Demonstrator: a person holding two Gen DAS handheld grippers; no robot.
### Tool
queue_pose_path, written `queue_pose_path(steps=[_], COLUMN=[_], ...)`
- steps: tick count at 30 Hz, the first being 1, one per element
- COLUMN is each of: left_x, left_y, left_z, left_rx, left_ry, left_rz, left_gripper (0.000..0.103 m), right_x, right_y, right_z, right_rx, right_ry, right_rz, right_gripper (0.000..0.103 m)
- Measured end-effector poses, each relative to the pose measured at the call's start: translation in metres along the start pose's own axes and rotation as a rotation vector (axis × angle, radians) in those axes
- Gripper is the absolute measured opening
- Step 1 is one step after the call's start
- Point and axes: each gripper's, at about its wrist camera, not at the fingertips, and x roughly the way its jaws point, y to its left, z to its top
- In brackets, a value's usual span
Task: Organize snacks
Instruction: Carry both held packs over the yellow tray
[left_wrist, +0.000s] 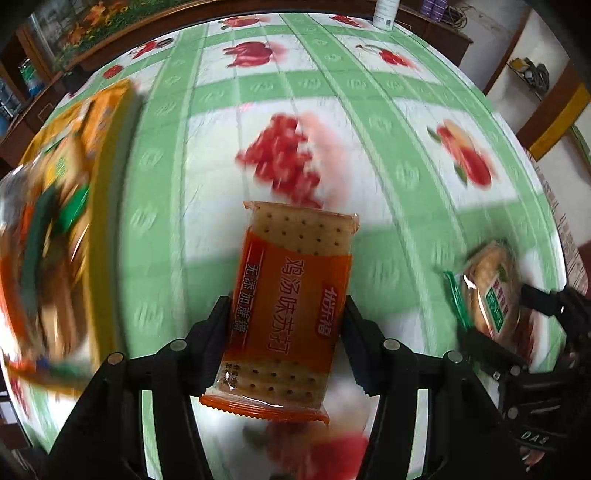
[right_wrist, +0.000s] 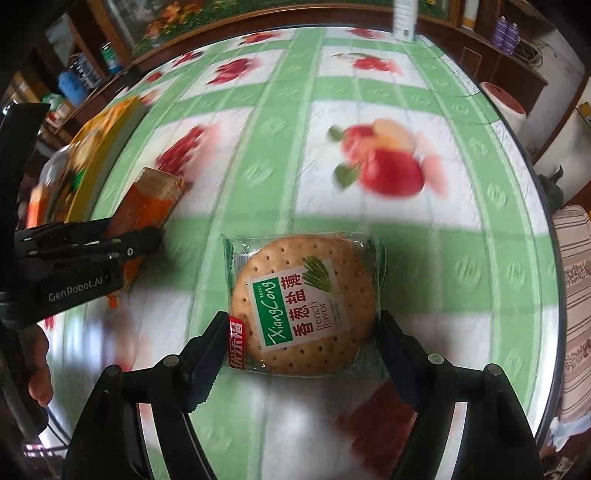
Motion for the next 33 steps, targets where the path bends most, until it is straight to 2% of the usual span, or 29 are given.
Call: queue_pose_path(steps=[5, 7, 14, 20, 27, 33], left_x=[-0.010, -0.012, -0.016, -0.018, -0.026, -0.043], left_y=[0.012, 0.016, 0.037, 0.046, 0.052, 0.056], left_z=[-0.030, -0.033, -0.044, -0.053, -0.068, -0.075], left_rx=[-0.008, -0.018, -0.090, -0.130, -0.152, -0.133], left_ry=[-0.009, -0.011, -0.019, -0.025, -0.027, -0.084], left_rz=[-0.021, -0.030, -0.111, -0.175, -0.175, -0.138], left_gripper=[0.056, 0.056, 0.056, 0.056, 0.056, 0.056], right_x=[-0.007, -0.010, -0.016, -0.027, -0.031, -0.032], right_y=[0.021, 0.024, 0.024, 0.028, 0.050, 0.071], right_z=[-0.028, -0.037, -0.039, -0.043, -0.046, -0.045], right_rx=[-0.039, -0.029, 0.029, 0.024, -0.014, -0.053], right_ry=[-0.005, -0.005, 0.002, -0.018, -0.019, -0.004], right_rz=[0.007, 0.024, 0.067, 0.089, 0.109, 0.129], right_gripper=[0.079, 0.079, 0.078, 0.078, 0.078, 0.078])
